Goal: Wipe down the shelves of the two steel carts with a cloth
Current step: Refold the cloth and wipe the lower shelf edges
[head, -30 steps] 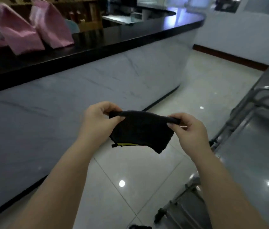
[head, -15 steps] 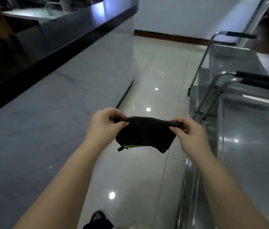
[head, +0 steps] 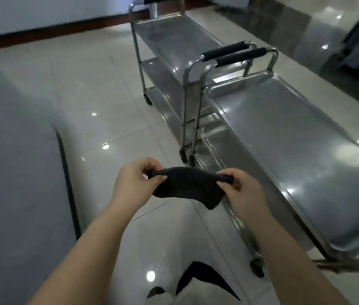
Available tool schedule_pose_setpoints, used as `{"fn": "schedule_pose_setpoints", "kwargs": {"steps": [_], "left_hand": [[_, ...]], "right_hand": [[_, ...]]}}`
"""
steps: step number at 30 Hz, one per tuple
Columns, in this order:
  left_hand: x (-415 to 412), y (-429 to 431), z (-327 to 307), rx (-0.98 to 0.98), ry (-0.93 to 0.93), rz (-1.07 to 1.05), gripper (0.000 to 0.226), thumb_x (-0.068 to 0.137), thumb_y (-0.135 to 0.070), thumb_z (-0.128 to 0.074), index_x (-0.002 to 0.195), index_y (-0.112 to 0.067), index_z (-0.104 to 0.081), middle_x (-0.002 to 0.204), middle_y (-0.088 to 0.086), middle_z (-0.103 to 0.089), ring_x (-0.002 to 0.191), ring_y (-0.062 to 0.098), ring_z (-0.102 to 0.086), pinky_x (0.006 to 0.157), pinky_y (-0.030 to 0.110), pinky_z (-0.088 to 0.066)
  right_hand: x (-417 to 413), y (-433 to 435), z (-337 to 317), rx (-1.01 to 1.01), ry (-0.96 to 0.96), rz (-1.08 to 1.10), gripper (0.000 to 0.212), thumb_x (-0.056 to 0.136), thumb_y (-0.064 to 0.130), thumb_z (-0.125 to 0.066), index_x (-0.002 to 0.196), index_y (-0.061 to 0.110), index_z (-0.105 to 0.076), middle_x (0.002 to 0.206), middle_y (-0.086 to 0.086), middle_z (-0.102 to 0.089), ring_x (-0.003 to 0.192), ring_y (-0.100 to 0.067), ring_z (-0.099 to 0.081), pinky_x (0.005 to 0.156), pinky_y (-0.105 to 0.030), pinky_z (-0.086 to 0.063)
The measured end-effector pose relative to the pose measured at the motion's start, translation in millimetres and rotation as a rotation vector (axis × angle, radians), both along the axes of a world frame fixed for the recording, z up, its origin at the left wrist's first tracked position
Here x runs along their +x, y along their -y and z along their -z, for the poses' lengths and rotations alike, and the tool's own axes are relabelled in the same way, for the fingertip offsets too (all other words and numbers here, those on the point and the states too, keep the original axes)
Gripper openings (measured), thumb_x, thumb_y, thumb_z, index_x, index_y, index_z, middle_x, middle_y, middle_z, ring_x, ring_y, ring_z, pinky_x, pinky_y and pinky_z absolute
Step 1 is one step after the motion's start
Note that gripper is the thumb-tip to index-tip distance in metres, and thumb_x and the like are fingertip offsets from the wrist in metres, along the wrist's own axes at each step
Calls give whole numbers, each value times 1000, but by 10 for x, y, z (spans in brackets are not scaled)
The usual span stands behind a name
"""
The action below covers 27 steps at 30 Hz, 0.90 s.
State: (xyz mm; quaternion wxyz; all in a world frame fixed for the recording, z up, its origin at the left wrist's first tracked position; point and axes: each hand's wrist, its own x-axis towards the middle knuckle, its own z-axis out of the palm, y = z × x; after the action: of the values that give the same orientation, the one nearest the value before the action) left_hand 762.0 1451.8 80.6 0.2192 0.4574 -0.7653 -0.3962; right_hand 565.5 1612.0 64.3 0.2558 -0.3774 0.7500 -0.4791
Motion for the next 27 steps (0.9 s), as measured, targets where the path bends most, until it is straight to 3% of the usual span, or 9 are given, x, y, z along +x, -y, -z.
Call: {"fn": "schedule_pose_setpoints", "kwargs": {"steps": [5,9,12,17,19,22,27], "left_hand": [[-474,545,301,85,-7,203,21,76,-17,-76,71,-35,-68,78,-24,-64,82,-7,-57,66,15,-42],[-918,868,549,122,-5,306,22,76,-15,-77,72,-35,-68,77,-21,-65,81,-6,-58,65,5,-41],[-1193,1068,702,130,45,357,22,74,-15,-78,72,-34,-67,76,-19,-65,80,-3,-59,69,13,-41],[-1482,1297,956,36,168,492,26,75,-19,-78,76,-42,-64,81,-20,-64,83,-4,-58,70,13,-39],[-1609,1385,1079,39,233,583,32,75,-18,-77,74,-45,-61,81,-22,-64,82,-5,-58,71,14,-40],[-1879,1472,1340,74,290,752,37,76,-16,-77,70,-48,-58,81,-23,-63,82,-3,-59,73,17,-45],[-2331,1422,1923,242,312,994,27,77,-19,-77,74,-42,-64,84,-21,-65,85,-9,-57,71,13,-42]], "right_hand": [[-53,139,226,68,55,207,40,86,2,-67,86,42,-65,87,21,-67,85,1,-63,71,-12,-48],[-300,296,393,44,81,309,45,86,-1,-66,85,44,-64,86,26,-67,85,5,-63,71,-7,-47],[-513,454,557,47,146,368,43,86,-2,-67,86,41,-65,85,19,-68,86,3,-64,72,-9,-48],[-581,614,949,101,264,553,36,87,2,-67,86,38,-65,98,3,-67,95,-12,-62,84,-25,-49],[-474,649,1139,139,314,651,35,89,4,-66,86,39,-63,95,7,-66,93,-9,-60,85,-27,-48],[-363,653,1399,134,419,831,39,90,2,-63,82,40,-63,84,21,-65,87,-1,-60,83,-21,-46],[-240,544,1802,73,456,1169,35,88,-3,-61,85,31,-67,83,21,-69,80,5,-63,71,-8,-47]]}}
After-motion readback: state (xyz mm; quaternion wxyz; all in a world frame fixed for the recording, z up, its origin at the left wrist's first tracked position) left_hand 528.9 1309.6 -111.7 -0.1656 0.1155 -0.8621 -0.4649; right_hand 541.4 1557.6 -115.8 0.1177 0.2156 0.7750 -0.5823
